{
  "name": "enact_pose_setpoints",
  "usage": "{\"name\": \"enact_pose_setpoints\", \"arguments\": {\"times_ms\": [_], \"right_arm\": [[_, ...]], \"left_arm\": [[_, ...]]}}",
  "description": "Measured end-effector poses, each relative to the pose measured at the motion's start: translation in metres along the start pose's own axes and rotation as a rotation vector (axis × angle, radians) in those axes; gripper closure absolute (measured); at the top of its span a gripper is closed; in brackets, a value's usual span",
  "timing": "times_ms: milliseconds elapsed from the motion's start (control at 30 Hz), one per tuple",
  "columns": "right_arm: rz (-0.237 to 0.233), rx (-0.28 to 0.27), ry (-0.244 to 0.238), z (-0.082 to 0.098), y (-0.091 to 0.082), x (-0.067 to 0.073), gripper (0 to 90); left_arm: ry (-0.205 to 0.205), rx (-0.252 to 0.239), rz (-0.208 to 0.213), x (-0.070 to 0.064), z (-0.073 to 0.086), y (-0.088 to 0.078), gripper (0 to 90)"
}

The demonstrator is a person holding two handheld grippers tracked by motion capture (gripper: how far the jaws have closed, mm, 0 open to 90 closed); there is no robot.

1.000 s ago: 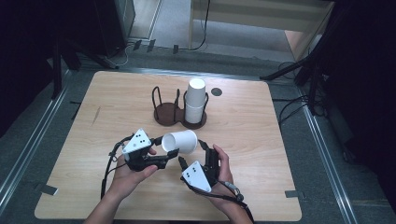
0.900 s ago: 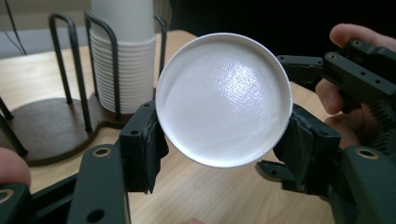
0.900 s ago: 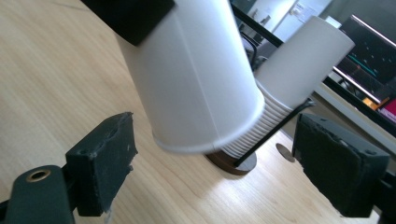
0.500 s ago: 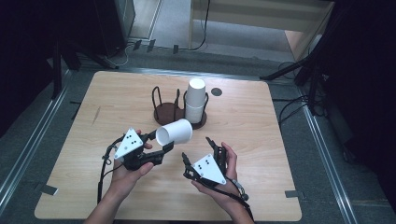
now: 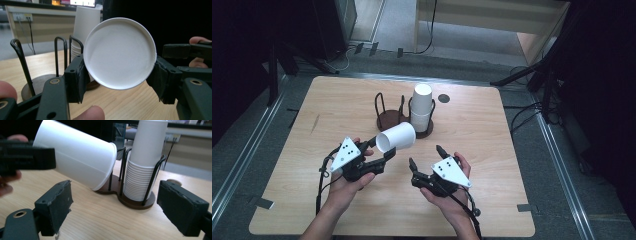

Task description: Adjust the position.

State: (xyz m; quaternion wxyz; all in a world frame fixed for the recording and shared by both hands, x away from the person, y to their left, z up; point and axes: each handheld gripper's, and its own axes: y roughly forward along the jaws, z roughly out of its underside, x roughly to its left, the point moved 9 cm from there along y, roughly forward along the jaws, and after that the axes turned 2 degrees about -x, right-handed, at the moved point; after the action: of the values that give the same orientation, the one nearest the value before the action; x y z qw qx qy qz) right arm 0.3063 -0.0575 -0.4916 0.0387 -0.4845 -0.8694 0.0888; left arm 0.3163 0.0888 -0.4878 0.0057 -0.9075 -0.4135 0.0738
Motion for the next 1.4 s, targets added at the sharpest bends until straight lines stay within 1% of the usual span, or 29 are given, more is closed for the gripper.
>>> {"name": "enact_pose_setpoints", "arguments": {"times_ms": [167,233,300,400,433,533,600,667,700,767,800,900,1033,1167,1267,1400], "right_arm": [[-0.012,-0.016,0.132,-0.004,0.001,0.001,13.3],[-0.017,-0.027,0.170,-0.008,0.002,0.003,14.1],[-0.020,-0.026,0.202,-0.009,0.003,0.004,16.3],[-0.025,-0.016,0.268,-0.009,0.003,0.006,19.4],[-0.031,-0.009,0.317,-0.009,0.004,0.006,18.8],[-0.044,-0.003,0.386,-0.009,0.004,0.006,16.1],[-0.057,-0.006,0.446,-0.010,0.005,0.007,13.1],[-0.065,-0.008,0.516,-0.012,0.006,0.007,9.4],[-0.063,-0.003,0.559,-0.012,0.007,0.006,6.5],[-0.072,0.002,0.648,-0.012,0.008,0.005,1.0],[-0.063,0.008,0.689,-0.011,0.009,0.004,0.0],[-0.053,0.005,0.809,-0.012,0.010,0.001,0.0],[-0.065,0.006,0.959,-0.016,0.012,0.001,0.0],[-0.087,0.029,1.113,-0.016,0.016,0.004,0.0],[-0.091,0.032,1.198,-0.017,0.020,0.006,0.0],[-0.090,0.040,1.273,-0.018,0.024,0.007,0.0]], "left_arm": [[0.010,-0.018,0.011,-0.003,0.002,0.002,36.7],[0.017,-0.022,0.014,-0.004,0.002,0.003,36.8],[0.016,-0.026,0.016,-0.004,0.003,0.003,36.7],[0.011,-0.041,0.018,-0.004,0.003,0.004,36.7],[0.012,-0.043,0.018,-0.004,0.003,0.004,36.7],[0.022,-0.047,0.016,-0.004,0.003,0.004,36.7],[0.023,-0.054,0.022,-0.005,0.004,0.005,36.6],[0.024,-0.058,0.024,-0.006,0.004,0.005,36.7],[0.024,-0.061,0.026,-0.006,0.004,0.005,36.6],[0.027,-0.066,0.028,-0.007,0.004,0.006,36.6],[0.027,-0.069,0.029,-0.007,0.004,0.006,36.6],[0.031,-0.073,0.029,-0.008,0.004,0.006,36.6],[0.033,-0.076,0.029,-0.008,0.004,0.006,36.6],[0.029,-0.080,0.033,-0.010,0.004,0.007,36.6],[0.037,-0.080,0.036,-0.012,0.005,0.007,36.6],[0.041,-0.087,0.042,-0.014,0.004,0.008,36.6]]}}
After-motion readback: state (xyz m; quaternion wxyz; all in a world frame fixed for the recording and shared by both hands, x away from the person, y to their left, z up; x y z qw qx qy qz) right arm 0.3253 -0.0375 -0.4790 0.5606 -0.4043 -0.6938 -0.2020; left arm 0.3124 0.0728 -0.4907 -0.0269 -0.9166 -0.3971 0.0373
